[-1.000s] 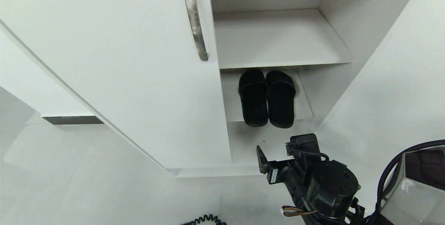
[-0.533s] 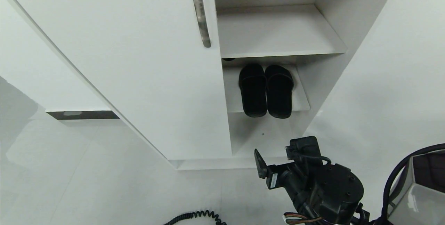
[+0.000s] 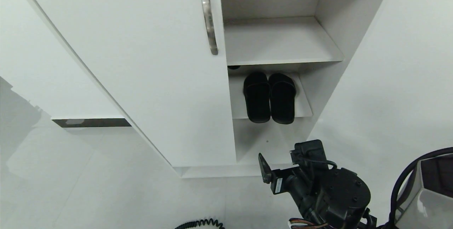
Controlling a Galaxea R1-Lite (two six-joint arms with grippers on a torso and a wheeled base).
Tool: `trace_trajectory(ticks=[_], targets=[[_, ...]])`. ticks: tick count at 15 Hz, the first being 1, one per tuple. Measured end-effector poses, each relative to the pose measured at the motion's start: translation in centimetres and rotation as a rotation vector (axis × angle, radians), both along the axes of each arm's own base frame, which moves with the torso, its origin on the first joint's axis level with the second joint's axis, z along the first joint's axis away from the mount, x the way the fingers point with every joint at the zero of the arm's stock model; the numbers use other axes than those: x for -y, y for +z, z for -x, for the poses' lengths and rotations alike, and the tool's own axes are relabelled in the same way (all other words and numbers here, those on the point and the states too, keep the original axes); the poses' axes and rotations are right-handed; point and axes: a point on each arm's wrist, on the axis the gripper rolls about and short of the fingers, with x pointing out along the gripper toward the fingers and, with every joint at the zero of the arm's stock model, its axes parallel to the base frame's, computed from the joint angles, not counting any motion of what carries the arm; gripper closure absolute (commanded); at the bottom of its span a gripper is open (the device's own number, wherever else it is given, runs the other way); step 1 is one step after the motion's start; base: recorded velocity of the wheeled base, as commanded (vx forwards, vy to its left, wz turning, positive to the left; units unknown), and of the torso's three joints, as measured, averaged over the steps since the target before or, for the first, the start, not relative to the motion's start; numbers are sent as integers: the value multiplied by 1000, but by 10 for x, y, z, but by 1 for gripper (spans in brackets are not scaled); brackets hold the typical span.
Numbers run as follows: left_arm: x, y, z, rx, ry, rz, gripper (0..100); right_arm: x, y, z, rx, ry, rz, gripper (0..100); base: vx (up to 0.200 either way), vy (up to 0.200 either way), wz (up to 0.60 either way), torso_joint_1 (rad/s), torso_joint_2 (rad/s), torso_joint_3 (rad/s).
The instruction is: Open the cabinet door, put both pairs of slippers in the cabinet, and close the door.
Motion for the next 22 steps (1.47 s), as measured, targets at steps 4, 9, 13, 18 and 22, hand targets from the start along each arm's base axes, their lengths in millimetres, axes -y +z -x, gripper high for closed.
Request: trace_trajectory(ticks=[4, 9, 13, 18, 22], targets=[[0, 0, 0, 0, 0, 1, 100, 0, -1, 1, -3, 3, 8, 0, 0, 0, 0, 2, 0, 201], [0, 0, 0, 0, 0, 3, 100, 2, -3, 3, -8, 5, 20, 0, 0, 0, 0, 3, 5, 206], [0, 0, 0, 0, 0, 3, 100, 2, -4, 3, -11, 7, 24, 0, 0, 0, 0, 2, 2, 206], [0, 0, 0, 0, 0, 6, 100, 4, -6, 4, -19, 21, 35, 0, 0, 0, 0, 5, 1, 196], [0, 0, 0, 0, 0, -1, 100, 5, -7, 9, -33, 124, 31, 0, 0, 0, 0, 2, 2, 108]])
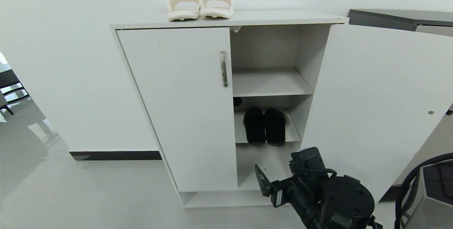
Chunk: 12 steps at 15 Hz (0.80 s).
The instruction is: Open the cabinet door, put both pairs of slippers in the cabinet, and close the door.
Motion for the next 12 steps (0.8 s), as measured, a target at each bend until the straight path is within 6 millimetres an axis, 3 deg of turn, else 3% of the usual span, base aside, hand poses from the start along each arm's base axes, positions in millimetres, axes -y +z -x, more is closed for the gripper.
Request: trace_trajectory(ticks=[3, 5, 12], targets=[[0, 0, 0, 0, -5, 0, 100, 10, 4, 20, -79, 289, -68, 0, 0, 0, 0, 0, 0, 0], [0, 0, 0, 0, -6, -1, 100, 24, 6, 35, -144, 443, -89, 0, 0, 200, 0, 2, 2, 2], [0, 0, 0, 0, -6, -1, 100, 52, -3, 55, -156, 530, 58, 0, 0, 200, 0, 2, 3, 4]])
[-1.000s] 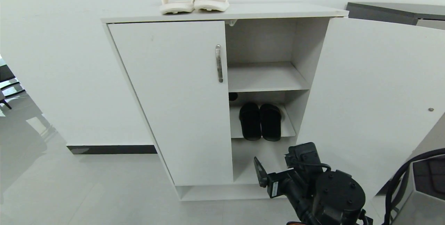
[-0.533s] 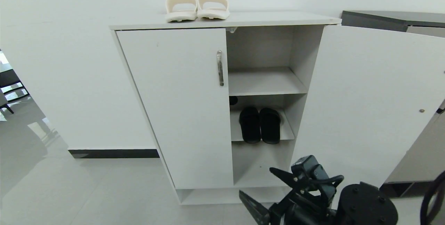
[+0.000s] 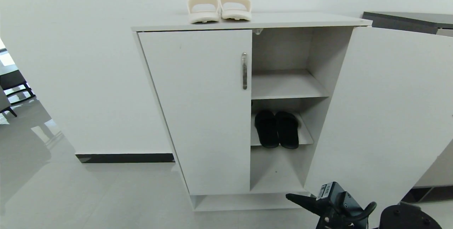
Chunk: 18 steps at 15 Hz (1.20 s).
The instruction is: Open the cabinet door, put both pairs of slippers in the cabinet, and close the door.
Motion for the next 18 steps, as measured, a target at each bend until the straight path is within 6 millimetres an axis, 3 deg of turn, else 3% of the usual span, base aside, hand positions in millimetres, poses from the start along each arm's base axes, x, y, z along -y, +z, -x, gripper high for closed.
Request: trace_trajectory(ticks=[6, 13, 18], targets=[[0, 0, 0, 0, 0, 1, 100, 3, -3, 3, -7, 9, 18, 0, 0, 200, 0, 3, 2, 5], [0, 0, 0, -1, 3, 10, 100, 1, -5, 7, -15, 28, 30, 0, 0, 0, 0, 4, -15, -5], [0, 0, 0, -2, 4, 10, 100, -1, -10, 7, -27, 30, 47, 0, 0, 0, 0, 104, -315, -265]])
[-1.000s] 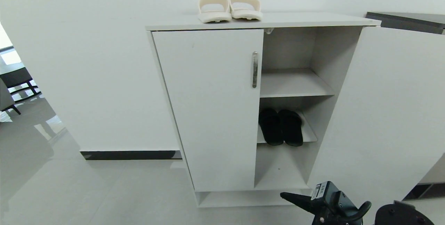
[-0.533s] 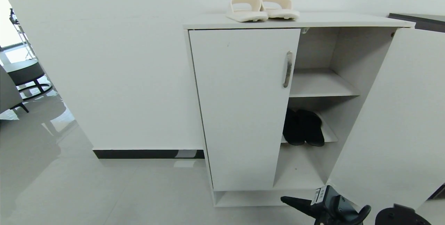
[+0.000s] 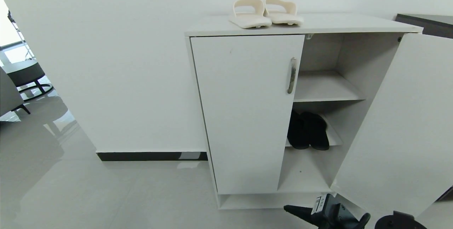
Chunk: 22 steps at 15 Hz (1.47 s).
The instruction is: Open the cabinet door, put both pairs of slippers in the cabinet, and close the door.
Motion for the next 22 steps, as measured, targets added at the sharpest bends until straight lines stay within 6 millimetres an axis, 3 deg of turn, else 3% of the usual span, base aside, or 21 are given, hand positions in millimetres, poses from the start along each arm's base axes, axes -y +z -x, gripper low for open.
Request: trace_trajectory(ticks=[22], targets=[[0, 0, 0, 2, -2, -1, 100, -14, -14, 1, -12, 33, 48, 0, 0, 0, 0, 208, -505, -287]])
